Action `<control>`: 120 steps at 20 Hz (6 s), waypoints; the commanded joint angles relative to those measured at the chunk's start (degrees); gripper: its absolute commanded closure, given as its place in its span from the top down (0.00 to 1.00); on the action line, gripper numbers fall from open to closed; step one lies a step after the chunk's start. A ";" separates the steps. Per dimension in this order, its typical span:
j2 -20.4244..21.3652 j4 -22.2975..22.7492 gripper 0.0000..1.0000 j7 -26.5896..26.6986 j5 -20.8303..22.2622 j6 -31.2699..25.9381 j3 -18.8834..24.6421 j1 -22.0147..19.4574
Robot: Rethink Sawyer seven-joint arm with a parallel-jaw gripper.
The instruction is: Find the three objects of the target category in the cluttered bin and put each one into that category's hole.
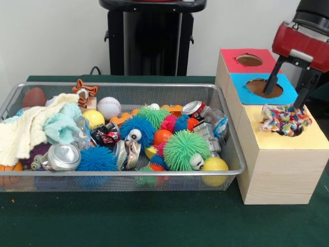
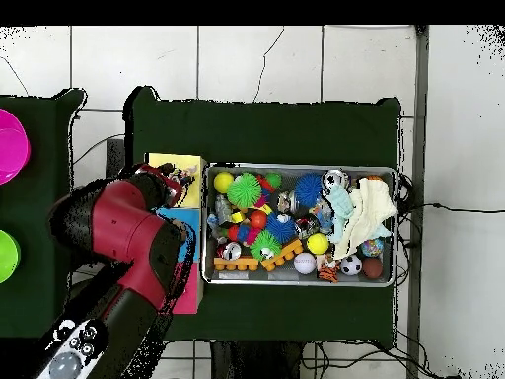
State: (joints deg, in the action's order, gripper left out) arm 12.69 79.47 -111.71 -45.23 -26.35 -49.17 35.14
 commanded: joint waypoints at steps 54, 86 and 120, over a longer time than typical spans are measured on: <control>-0.15 3.81 0.00 -15.34 1.07 3.07 11.25 -0.90; -3.99 4.83 0.00 -15.95 -0.08 9.39 13.90 -1.31; 0.67 5.61 0.00 -15.98 0.82 2.90 11.69 -0.12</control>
State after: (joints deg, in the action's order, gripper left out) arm 13.59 80.39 -111.84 -44.10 -17.74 -44.98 35.35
